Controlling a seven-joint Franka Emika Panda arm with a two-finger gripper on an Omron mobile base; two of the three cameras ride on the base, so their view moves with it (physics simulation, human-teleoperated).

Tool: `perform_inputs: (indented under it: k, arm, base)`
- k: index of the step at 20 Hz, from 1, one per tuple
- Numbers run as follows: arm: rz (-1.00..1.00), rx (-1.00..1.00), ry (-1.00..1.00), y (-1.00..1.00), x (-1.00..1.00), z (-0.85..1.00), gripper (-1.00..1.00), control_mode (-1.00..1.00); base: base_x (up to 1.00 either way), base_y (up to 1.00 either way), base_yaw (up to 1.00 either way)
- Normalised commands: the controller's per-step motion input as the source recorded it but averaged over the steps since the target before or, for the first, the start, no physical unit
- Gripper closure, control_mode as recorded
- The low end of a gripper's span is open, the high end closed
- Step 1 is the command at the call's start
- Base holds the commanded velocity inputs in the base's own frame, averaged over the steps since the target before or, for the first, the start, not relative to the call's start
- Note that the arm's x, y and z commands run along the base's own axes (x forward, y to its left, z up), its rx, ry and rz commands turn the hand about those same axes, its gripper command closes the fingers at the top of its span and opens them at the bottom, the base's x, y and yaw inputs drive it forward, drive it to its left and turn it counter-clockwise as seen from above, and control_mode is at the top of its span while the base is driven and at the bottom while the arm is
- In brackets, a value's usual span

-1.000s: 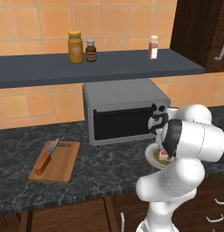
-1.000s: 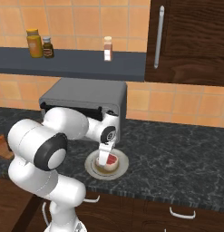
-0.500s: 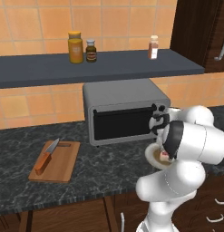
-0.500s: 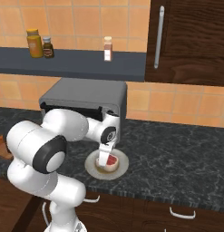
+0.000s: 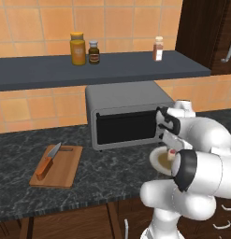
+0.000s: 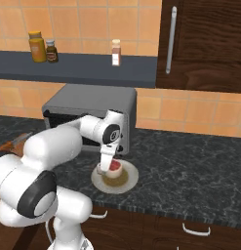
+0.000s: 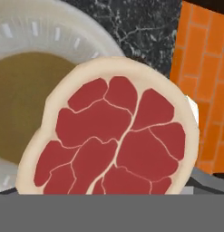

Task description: Pick up the knife from the drawer and place it on the cutting board. Then place the meat from the plate to the cutting board.

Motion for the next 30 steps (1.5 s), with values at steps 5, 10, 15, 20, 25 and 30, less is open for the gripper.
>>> perform_inputs:
  k: [5, 10, 15, 20, 25, 30]
  arm:
    - [0.25, 0.0, -0.03, 0.68, -0.36, 0.31, 1.0, -1.0]
    - [0.4, 0.0, -0.07, 0.85, -0.11, 0.24, 1.0, -1.0]
    - [0.48, 0.03, -0.02, 0.91, 0.0, 0.21, 1.0, -1.0]
    - [0.24, 0.01, 0.0, 0.97, 0.0, 0.19, 1.0, -1.0]
    - [0.14, 0.05, 0.01, 0.9, 0.0, 0.24, 1.0, -1.0]
    - [0.09, 0.05, 0.0, 0.9, 0.04, 0.1, 1.0, -1.0]
  base:
    - [0.0, 0.0, 0.0]
    - [0.0, 0.0, 0.0]
    - [0.0, 0.0, 0.0]
    - [0.0, 0.0, 0.0]
    - [0.0, 0.0, 0.0]
    - [0.0, 0.0, 0.0]
